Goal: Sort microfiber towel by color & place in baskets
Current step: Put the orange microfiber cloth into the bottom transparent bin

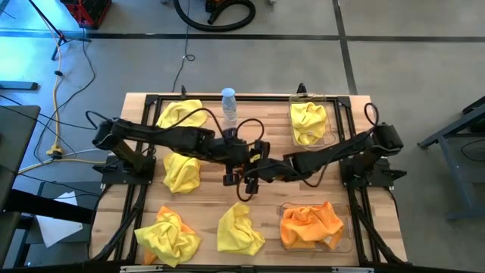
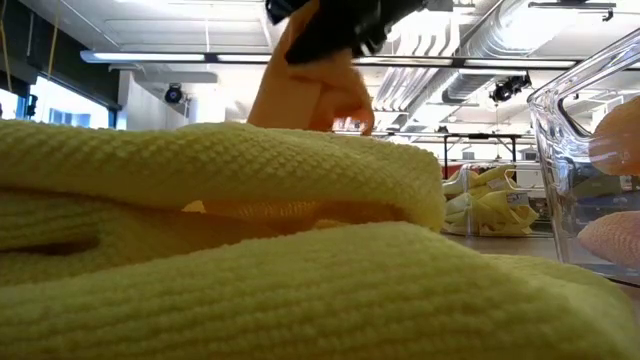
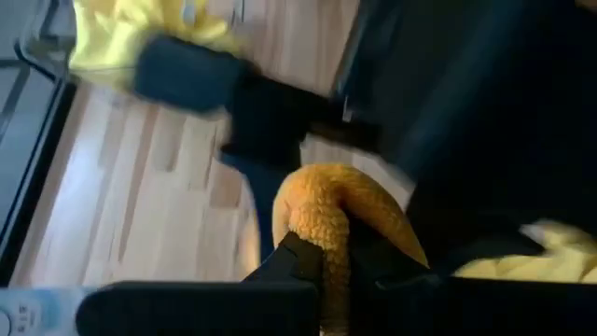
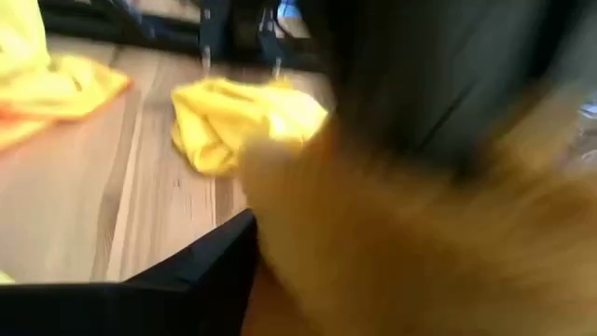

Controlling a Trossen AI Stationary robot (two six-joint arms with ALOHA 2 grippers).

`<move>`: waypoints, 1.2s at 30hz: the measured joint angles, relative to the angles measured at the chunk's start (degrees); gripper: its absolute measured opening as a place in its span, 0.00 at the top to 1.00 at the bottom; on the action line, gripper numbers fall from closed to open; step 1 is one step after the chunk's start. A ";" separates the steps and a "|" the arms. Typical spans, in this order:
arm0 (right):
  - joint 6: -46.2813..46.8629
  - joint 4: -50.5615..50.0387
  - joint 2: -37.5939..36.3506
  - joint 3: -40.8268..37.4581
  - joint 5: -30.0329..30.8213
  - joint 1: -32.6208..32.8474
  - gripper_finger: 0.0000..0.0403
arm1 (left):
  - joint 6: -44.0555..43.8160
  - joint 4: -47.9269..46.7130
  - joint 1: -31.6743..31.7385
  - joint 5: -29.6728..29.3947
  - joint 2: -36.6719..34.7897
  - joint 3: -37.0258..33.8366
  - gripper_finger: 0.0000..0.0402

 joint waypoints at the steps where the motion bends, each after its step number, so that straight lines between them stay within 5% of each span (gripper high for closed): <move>1: 0.05 -0.26 -0.01 -0.18 0.39 0.06 0.44 | 0.02 -0.04 -0.02 -0.01 -0.48 0.01 1.00; 9: 0.15 -1.40 -0.27 -0.36 1.40 0.21 0.95 | 1.27 0.18 -0.21 0.09 -1.59 0.06 0.93; 17: 14.53 -18.14 -3.53 -0.51 -1.03 2.48 0.96 | 0.72 -1.96 -0.20 -0.71 -1.68 0.10 0.77; 22: 24.92 -28.68 -9.01 -0.51 1.36 8.81 0.96 | -2.20 -3.57 -0.41 -7.33 -1.77 -3.59 0.75; 29: 42.82 -40.41 -19.19 -0.51 2.45 20.20 0.99 | -4.18 6.16 -1.30 -7.65 -6.80 -19.85 0.77; 36: 68.38 -55.29 -26.60 -0.45 1.12 31.59 0.99 | -8.57 21.52 -1.09 -6.37 -19.97 -39.69 0.78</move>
